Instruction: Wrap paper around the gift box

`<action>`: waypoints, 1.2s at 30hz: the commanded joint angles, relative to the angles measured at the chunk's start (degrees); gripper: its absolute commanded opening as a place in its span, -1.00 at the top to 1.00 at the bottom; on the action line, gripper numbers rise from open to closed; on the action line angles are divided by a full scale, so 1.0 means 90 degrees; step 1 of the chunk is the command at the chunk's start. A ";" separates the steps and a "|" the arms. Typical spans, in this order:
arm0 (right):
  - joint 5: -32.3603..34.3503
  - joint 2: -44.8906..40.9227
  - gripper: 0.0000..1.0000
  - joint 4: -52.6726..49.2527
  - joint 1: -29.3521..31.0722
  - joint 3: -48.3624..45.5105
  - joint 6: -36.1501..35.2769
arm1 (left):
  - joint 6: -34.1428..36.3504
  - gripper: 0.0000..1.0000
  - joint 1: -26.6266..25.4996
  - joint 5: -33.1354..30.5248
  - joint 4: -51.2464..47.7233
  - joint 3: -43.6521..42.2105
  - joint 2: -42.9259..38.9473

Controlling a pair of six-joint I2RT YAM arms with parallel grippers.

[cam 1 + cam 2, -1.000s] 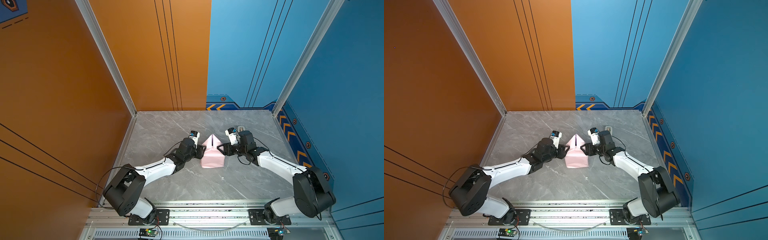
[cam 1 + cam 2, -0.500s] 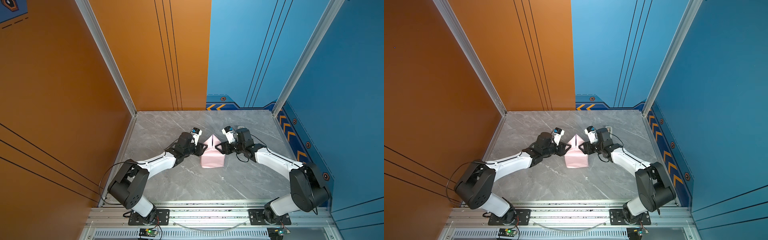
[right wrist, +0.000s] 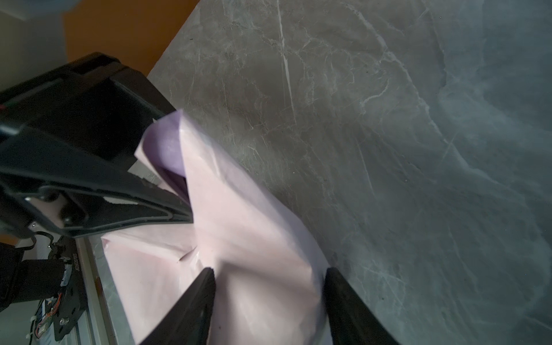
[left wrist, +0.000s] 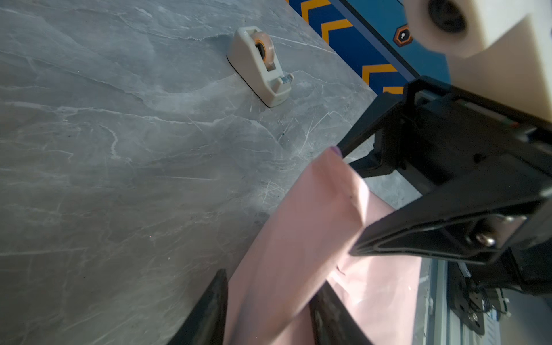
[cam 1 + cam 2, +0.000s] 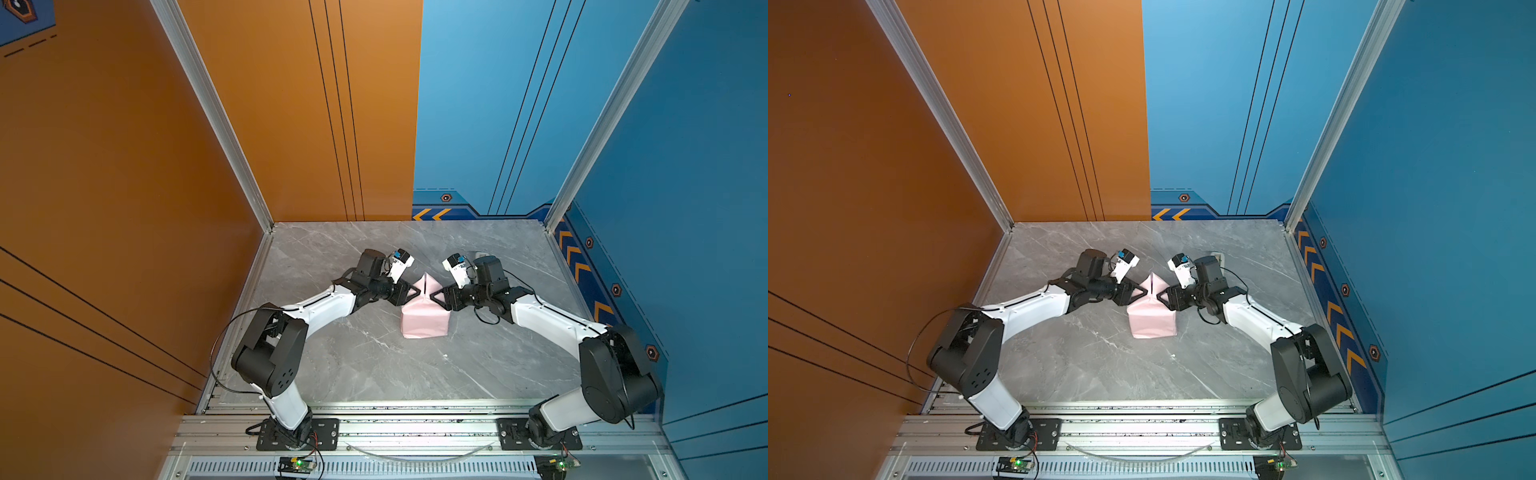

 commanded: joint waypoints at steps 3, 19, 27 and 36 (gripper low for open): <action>-0.0398 0.0084 -0.21 -0.0367 -0.0060 0.0102 -0.0217 | 0.0528 0.19 0.0074 0.0591 -0.0560 0.0230 0.0230; -0.2005 0.0848 -0.16 -0.0339 -0.0097 0.1060 -0.1010 | 0.0632 0.44 0.0098 0.1072 -0.0539 0.0186 0.0386; -0.2532 0.1313 -0.12 -0.0390 -0.0059 0.1480 -0.1182 | 0.0755 0.56 0.0121 0.1060 -0.0694 0.0253 0.0427; -0.1927 0.0860 -0.24 -0.0868 -0.0348 0.1217 -0.1174 | 0.0605 0.57 0.0195 0.1058 -0.0625 0.0067 0.0278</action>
